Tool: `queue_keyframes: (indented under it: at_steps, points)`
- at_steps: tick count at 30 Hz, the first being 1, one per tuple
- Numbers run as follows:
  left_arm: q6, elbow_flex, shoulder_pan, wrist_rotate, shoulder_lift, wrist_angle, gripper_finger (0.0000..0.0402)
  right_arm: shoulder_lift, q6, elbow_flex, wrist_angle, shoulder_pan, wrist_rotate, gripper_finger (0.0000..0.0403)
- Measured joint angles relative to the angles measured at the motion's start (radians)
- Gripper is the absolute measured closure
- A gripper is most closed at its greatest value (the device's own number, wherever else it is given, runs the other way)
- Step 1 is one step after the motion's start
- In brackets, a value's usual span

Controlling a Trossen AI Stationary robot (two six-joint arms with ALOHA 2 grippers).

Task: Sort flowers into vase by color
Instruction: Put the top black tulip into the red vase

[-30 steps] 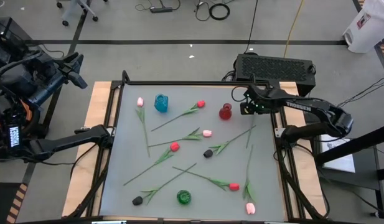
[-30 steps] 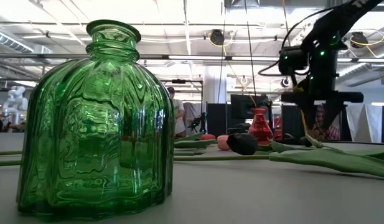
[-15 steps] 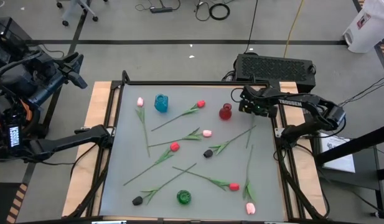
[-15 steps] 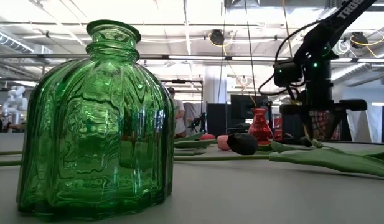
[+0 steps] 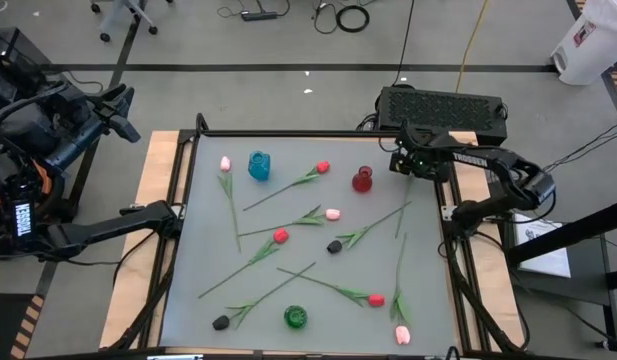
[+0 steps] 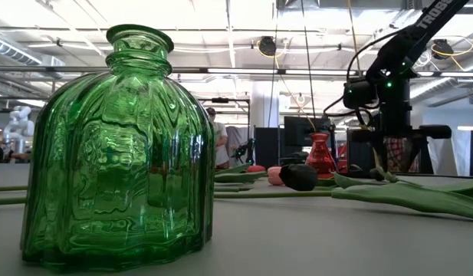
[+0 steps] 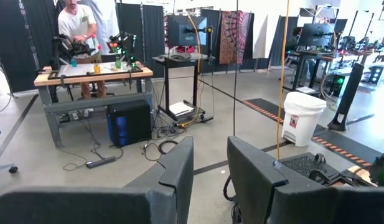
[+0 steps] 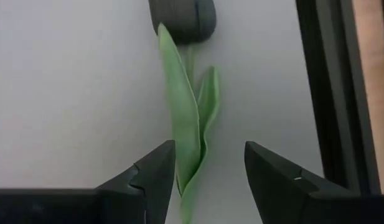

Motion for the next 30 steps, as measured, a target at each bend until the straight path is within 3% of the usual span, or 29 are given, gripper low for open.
queue_keyframes:
  at_steps: [13,20,30]
  points:
    - [0.000,0.000,0.000,0.000,0.000,0.000,0.0297,0.000,-0.128,0.000,0.036,-0.077,-0.134,0.0218]
    - [0.000,0.000,0.000,0.000,0.000,0.000,0.0297,0.006,-0.128,0.000,0.040,-0.063,-0.125,0.0218]
    - [0.000,0.000,0.000,0.000,0.000,0.000,0.0297,0.113,-0.160,0.003,0.044,-0.063,-0.131,0.0218]
